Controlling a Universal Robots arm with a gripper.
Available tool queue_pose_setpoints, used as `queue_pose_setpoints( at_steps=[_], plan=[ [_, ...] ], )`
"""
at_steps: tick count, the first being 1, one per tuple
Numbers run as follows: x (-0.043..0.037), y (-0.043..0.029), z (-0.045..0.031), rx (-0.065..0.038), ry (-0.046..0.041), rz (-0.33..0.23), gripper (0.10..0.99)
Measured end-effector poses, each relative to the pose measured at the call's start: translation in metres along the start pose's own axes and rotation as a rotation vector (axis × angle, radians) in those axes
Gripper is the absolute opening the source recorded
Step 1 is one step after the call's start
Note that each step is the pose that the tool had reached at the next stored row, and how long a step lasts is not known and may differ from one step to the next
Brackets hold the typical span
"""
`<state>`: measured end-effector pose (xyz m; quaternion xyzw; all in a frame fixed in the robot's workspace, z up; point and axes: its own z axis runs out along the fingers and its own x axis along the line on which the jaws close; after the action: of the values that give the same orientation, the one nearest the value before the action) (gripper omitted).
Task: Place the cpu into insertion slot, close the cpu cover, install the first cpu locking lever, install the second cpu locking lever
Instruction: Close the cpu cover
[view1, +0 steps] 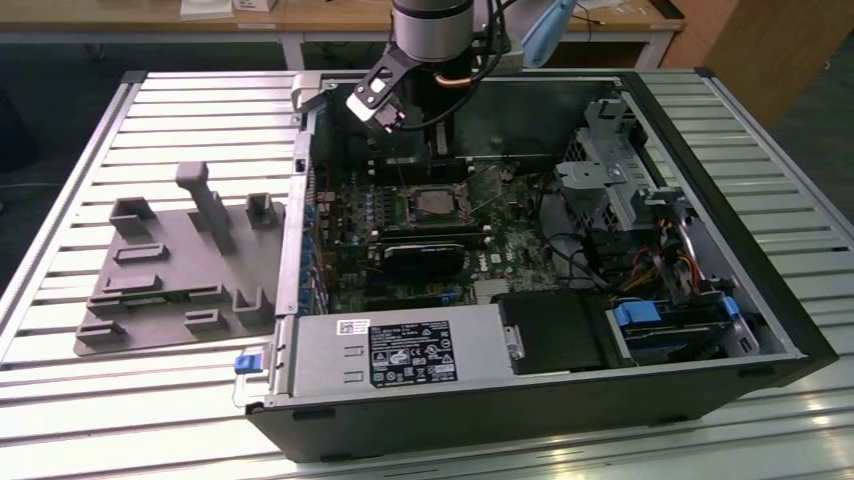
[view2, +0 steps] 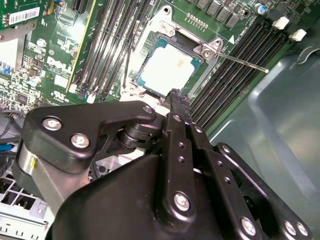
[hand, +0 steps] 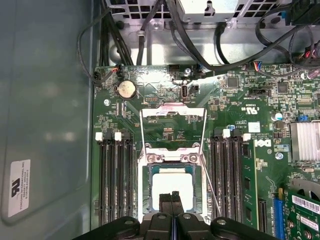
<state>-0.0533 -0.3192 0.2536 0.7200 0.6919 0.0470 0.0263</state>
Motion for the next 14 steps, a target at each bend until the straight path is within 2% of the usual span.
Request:
queue_pose_setpoints(
  at_steps=[7,14],
  plan=[
    [0.0000,0.0000,0.0000,0.000,0.0087,0.001,0.102],
    [0.0001,0.0003,-0.0029,0.000,0.0084,0.001,0.102]
  ],
)
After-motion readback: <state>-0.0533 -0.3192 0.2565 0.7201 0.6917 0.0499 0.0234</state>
